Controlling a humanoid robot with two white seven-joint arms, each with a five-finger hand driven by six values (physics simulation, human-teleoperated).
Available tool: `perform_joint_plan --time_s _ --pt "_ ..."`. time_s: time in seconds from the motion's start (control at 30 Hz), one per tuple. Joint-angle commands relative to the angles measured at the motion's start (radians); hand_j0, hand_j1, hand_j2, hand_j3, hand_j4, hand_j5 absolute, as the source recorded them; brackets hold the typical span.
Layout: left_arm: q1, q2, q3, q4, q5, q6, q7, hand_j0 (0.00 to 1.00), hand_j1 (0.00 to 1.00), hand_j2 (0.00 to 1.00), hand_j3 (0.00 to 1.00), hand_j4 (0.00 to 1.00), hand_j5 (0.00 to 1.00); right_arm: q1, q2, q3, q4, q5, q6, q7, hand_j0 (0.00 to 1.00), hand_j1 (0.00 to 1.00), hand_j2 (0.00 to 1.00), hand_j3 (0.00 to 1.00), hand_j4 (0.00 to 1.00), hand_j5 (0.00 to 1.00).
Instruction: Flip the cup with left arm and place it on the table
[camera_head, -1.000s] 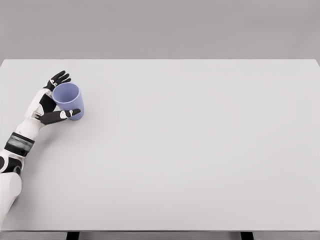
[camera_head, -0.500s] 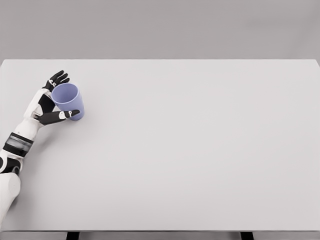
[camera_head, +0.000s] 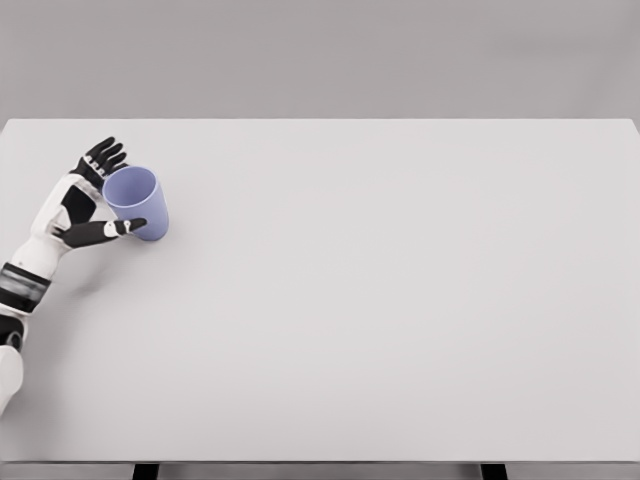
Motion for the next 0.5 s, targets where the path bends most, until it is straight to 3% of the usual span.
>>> perform_joint_plan --time_s 0.0,0.23,0.47 --pt "0.000 0.017 -0.001 -0.005 0.007 0.000 0.000 1.00 1.00 1.00 1.00 1.00 1.00 0.000 0.000 0.000 0.000 0.000 0.000 0.000 1.00 1.00 1.00 1.00 1.00 1.00" --pt "0.005 0.095 -0.010 -0.036 0.005 0.000 0.000 1.00 1.00 1.00 1.00 1.00 1.00 0.000 0.000 0.000 0.000 0.000 0.000 0.000 1.00 1.00 1.00 1.00 1.00 1.00" --pt "0.031 0.293 -0.064 -0.174 0.002 0.000 0.000 1.00 1.00 1.00 1.00 1.00 1.00 0.000 0.000 0.000 0.000 0.000 0.000 0.000 1.00 1.00 1.00 1.00 1.00 1.00"
